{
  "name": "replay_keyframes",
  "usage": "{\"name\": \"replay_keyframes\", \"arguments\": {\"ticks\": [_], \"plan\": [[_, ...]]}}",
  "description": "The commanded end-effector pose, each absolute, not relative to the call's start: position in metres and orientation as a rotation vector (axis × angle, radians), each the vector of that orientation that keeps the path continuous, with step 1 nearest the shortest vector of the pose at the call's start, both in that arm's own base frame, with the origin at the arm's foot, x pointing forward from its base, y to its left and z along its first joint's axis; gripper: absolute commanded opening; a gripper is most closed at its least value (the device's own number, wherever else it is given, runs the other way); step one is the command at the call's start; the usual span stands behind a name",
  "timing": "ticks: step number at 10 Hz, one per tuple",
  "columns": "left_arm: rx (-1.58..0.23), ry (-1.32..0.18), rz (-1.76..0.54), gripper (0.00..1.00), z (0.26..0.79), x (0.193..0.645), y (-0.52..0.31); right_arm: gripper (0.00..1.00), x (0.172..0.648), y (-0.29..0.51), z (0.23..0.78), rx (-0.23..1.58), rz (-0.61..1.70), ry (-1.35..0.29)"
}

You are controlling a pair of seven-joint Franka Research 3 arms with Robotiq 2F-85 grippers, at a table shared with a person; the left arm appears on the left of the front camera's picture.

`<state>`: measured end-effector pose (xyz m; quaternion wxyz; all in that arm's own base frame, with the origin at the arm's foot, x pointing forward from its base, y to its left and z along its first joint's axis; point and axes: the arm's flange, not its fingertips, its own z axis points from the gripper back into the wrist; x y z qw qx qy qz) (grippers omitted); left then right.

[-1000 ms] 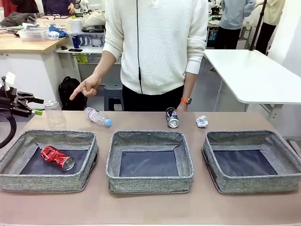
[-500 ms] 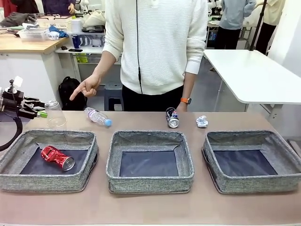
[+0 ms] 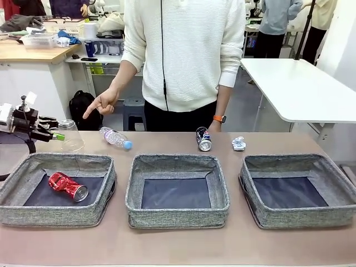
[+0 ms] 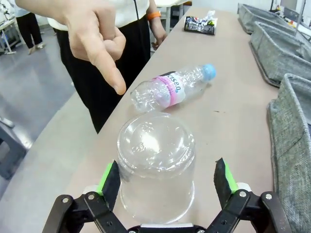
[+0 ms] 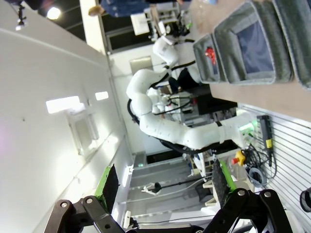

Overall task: Sort the waste into the appropriate baskets.
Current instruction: Pick up the waste item pointed out by the person.

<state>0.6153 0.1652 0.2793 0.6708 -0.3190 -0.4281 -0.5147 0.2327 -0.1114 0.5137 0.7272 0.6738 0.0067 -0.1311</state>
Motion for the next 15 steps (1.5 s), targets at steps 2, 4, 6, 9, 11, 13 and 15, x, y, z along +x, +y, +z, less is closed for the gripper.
{"name": "replay_keyframes", "arguments": {"ticks": [2,4,6,9,11,13,15], "plan": [[-0.766,-0.977,-1.130,1.00,0.272,0.616,0.157,1.00,0.235,-0.112,0.517,1.505,-0.265,-0.007],[-0.769,-0.988,-1.127,1.00,0.266,0.613,0.144,1.00,0.235,-0.112,0.517,1.505,-0.265,-0.007],[-0.792,-0.972,-1.138,1.00,0.261,0.612,0.134,1.00,0.235,-0.112,0.517,1.505,-0.265,-0.007],[-0.796,-0.983,-1.139,1.00,0.263,0.611,0.133,1.00,0.235,-0.112,0.517,1.505,-0.265,-0.007],[-0.761,-0.973,-1.161,0.40,0.260,0.609,0.128,1.00,0.235,-0.112,0.517,1.505,-0.265,-0.007],[-0.761,-0.967,-1.171,0.00,0.260,0.609,0.127,1.00,0.235,-0.112,0.517,1.505,-0.265,-0.007],[-0.754,-0.965,-1.178,0.00,0.259,0.609,0.127,1.00,0.235,-0.112,0.517,1.505,-0.265,-0.007]]}}
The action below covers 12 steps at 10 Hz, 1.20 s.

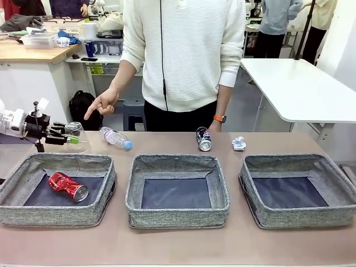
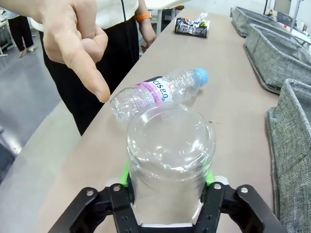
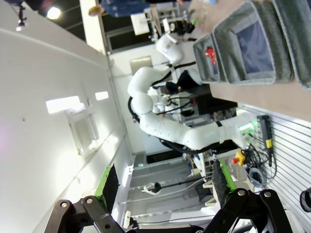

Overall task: Sort the waste into the appropriate baskets.
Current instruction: Pick up the waste item pointed out by the person.

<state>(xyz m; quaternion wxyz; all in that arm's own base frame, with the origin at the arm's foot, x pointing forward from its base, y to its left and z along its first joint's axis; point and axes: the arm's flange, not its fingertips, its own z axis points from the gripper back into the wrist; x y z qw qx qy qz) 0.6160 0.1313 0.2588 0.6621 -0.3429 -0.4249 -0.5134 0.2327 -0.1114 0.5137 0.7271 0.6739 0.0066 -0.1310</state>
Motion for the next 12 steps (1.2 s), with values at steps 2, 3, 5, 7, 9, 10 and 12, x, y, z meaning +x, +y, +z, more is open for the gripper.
{"name": "replay_keyframes", "arguments": {"ticks": [2,3,5,7,9,10,12], "plan": [[-0.749,-0.963,-1.176,0.08,0.259,0.608,0.127,1.00,0.235,-0.112,0.517,1.505,-0.265,-0.007],[-0.734,-0.965,-1.176,0.00,0.261,0.608,0.129,1.00,0.235,-0.112,0.517,1.505,-0.265,-0.007],[-0.723,-0.962,-1.136,0.00,0.268,0.610,0.134,1.00,0.235,-0.112,0.517,1.505,-0.265,-0.007],[-0.694,-0.985,-1.145,0.00,0.277,0.608,0.140,1.00,0.235,-0.112,0.517,1.505,-0.265,-0.007],[-0.630,-0.997,-1.121,0.00,0.296,0.607,0.151,1.00,0.235,-0.112,0.517,1.505,-0.265,-0.007],[-0.571,-1.031,-1.096,0.00,0.325,0.605,0.162,1.00,0.235,-0.112,0.517,1.505,-0.265,-0.007],[-0.489,-0.927,-1.015,0.00,0.417,0.596,0.188,1.00,0.235,-0.112,0.517,1.505,-0.265,-0.007]]}}
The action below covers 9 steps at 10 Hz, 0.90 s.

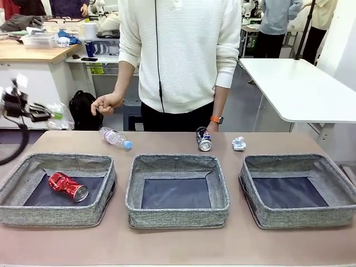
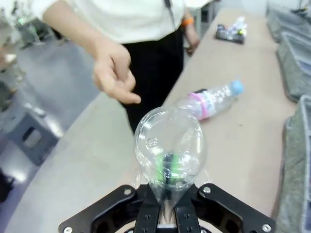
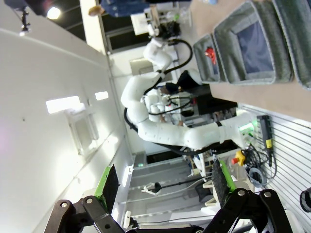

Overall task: Sort the waste into the appropriate baskets.
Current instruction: Pick up the waste item pointed out by the person.

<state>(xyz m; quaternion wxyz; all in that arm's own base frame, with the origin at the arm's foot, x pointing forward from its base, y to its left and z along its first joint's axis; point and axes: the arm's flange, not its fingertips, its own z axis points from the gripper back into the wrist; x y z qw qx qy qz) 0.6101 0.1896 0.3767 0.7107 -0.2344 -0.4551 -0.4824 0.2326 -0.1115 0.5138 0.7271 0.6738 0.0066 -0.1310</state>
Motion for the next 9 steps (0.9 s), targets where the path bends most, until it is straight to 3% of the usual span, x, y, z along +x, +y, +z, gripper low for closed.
{"name": "replay_keyframes", "arguments": {"ticks": [1,2,3,5,7,8,9], "plan": [[-0.536,-0.709,-0.962,0.00,0.465,0.585,0.185,1.00,0.235,-0.112,0.517,1.505,-0.265,-0.007],[-0.488,-0.538,-1.017,0.00,0.498,0.577,0.174,1.00,0.235,-0.112,0.517,1.505,-0.265,-0.007],[-0.565,-0.344,-1.101,0.00,0.520,0.568,0.160,1.00,0.235,-0.112,0.517,1.505,-0.265,-0.007],[-0.542,-0.052,-1.124,0.00,0.526,0.559,0.133,1.00,0.235,-0.112,0.517,1.505,-0.265,-0.007],[-0.614,0.028,-1.179,0.00,0.520,0.546,0.122,1.00,0.235,-0.112,0.517,1.505,-0.265,-0.007],[-0.549,-0.086,-1.071,0.00,0.525,0.536,0.123,1.00,0.235,-0.112,0.517,1.505,-0.265,-0.007],[-0.549,-0.086,-1.071,0.00,0.525,0.536,0.123,1.00,0.235,-0.112,0.517,1.505,-0.265,-0.007]]}}
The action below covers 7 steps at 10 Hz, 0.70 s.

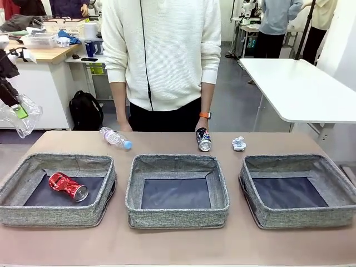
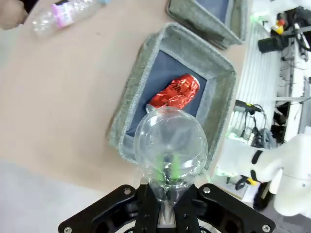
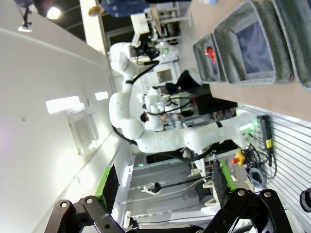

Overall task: Sort the waste into the appropriate baskets.
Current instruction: Pick up the waste item pointed out by the person.

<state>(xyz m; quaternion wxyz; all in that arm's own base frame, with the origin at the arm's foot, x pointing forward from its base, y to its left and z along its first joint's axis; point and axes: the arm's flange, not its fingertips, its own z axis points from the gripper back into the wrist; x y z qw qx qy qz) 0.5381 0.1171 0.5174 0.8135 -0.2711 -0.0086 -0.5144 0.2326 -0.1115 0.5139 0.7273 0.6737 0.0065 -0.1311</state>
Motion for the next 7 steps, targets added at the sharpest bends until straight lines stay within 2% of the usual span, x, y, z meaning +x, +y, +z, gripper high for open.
{"name": "replay_keyframes", "arguments": {"ticks": [1,4,5,7], "plan": [[-0.549,-0.086,-1.071,0.00,0.525,0.536,0.123,1.00,0.235,-0.112,0.517,1.505,-0.265,-0.007],[-0.551,-0.059,-1.079,0.01,0.524,0.539,0.128,1.00,0.235,-0.112,0.517,1.505,-0.265,-0.007],[-0.448,0.056,-0.977,0.01,0.546,0.532,0.108,1.00,0.235,-0.112,0.517,1.505,-0.265,-0.007],[-0.279,0.126,-0.866,0.01,0.599,0.501,0.049,1.00,0.235,-0.112,0.517,1.505,-0.265,-0.007]]}}
